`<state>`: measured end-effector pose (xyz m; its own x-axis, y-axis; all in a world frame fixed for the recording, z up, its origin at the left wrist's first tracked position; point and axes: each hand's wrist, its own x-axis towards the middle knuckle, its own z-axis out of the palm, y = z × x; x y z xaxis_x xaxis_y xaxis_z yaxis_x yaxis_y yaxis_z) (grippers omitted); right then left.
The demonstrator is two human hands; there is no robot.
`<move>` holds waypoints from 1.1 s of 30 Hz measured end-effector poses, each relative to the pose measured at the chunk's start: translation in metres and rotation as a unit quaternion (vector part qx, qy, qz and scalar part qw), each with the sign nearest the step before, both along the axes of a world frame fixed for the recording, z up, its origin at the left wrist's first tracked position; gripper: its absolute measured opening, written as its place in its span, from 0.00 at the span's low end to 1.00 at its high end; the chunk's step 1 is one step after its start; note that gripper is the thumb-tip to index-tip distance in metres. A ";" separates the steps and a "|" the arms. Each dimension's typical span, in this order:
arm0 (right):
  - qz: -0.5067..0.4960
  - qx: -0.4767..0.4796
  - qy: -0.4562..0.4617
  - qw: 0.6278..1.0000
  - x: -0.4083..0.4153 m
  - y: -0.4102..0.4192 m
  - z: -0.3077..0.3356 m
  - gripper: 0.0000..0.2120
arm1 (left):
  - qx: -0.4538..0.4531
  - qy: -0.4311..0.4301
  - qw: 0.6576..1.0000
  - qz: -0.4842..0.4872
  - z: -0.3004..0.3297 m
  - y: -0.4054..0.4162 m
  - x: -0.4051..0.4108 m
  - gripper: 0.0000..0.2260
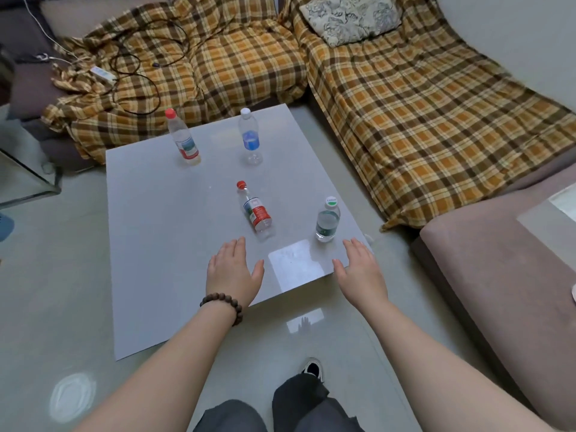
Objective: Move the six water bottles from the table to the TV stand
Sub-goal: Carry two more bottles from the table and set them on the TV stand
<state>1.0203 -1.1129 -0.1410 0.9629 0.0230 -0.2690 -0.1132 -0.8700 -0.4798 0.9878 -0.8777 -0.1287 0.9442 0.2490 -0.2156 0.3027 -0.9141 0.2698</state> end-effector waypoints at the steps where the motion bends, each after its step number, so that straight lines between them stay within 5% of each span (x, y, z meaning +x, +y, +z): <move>1: 0.003 0.005 0.004 1.000 0.010 -0.003 -0.002 0.27 | 0.003 0.004 1.000 0.005 -0.001 -0.004 0.006 0.29; 16: -0.125 0.187 0.040 0.974 0.124 0.009 -0.083 0.50 | -0.076 0.041 0.991 0.104 -0.082 -0.008 0.122 0.33; 25: -0.172 0.252 -0.048 0.951 0.163 0.032 -0.148 0.31 | -0.157 -0.013 0.960 0.231 -0.171 0.016 0.223 0.45; 33: -0.184 0.251 -0.080 0.947 0.166 0.033 -0.172 0.32 | -0.136 0.038 0.956 0.257 -0.222 0.023 0.253 0.52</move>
